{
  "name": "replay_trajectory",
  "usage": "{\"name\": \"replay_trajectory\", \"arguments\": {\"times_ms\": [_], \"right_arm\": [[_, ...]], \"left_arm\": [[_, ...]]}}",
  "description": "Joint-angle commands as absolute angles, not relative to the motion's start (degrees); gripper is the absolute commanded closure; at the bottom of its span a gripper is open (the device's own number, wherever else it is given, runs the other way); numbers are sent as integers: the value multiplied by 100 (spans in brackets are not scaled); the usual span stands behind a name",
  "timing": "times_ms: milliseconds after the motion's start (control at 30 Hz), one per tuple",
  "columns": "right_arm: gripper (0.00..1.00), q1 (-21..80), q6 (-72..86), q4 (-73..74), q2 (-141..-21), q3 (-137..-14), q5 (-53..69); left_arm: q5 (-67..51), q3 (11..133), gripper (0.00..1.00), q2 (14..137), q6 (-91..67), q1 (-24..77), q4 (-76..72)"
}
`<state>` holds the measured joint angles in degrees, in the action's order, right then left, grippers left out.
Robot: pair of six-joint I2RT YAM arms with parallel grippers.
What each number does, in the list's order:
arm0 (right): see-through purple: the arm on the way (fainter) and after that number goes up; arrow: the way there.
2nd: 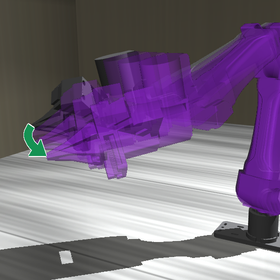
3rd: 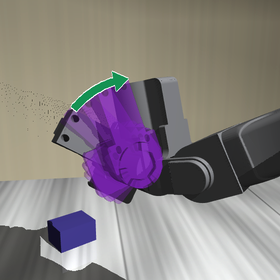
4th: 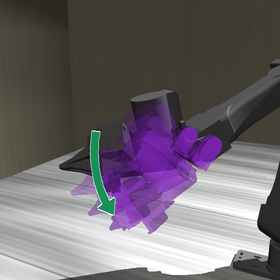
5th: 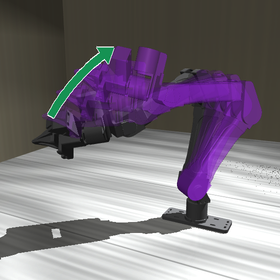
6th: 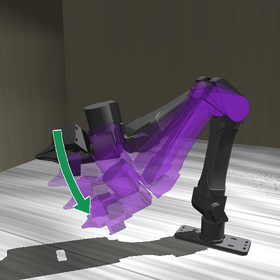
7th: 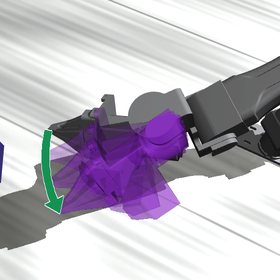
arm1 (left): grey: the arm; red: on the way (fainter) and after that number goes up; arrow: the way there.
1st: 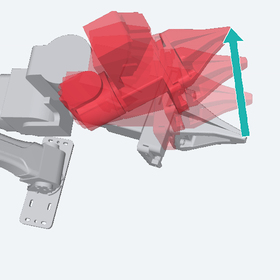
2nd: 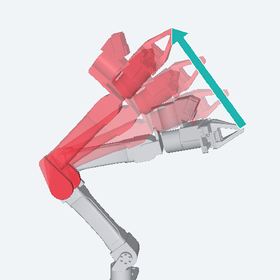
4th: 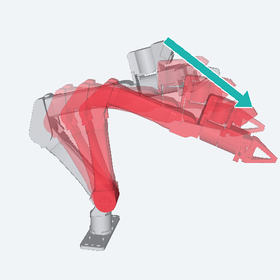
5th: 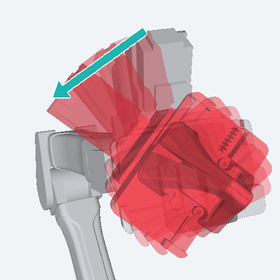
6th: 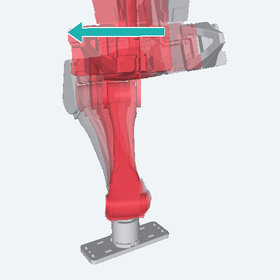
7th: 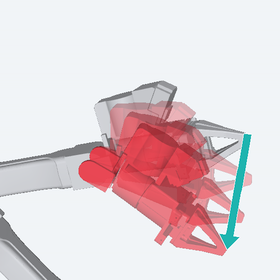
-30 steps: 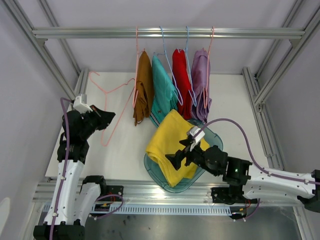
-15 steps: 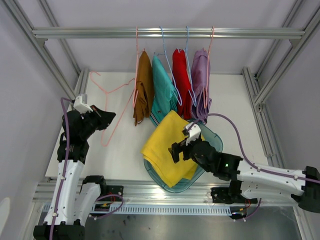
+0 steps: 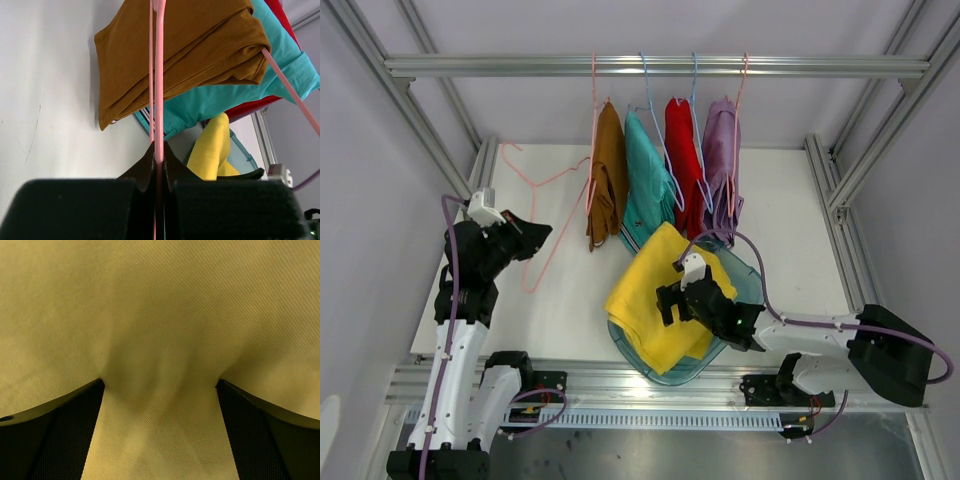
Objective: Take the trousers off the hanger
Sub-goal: Place the trousers in the bin, then place the hanger at the clothesline.
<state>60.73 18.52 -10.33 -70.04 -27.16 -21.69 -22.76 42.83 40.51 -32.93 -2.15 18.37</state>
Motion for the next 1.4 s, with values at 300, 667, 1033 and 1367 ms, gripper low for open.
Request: {"name": "replay_trajectory", "arguments": {"times_ms": [300,667,1033,1367], "right_arm": [[1,6003,2250,-1461,-7366,-2777,-2012],[0,6381,2004,869,-5767,-4324,-2979],[0,6320,1846,19,-4649,-3446,-2910],[0,5371,2064,-1482,-5704,-3367,-2471]], "left_arm": [[-2505,4351,99,4043,-3226,-211,1521],[-2163,4473,100,3806,-3041,-106,1714],[-679,5026,99,3498,-2356,667,2328],[360,6475,99,4244,-2215,1511,2961]]}}
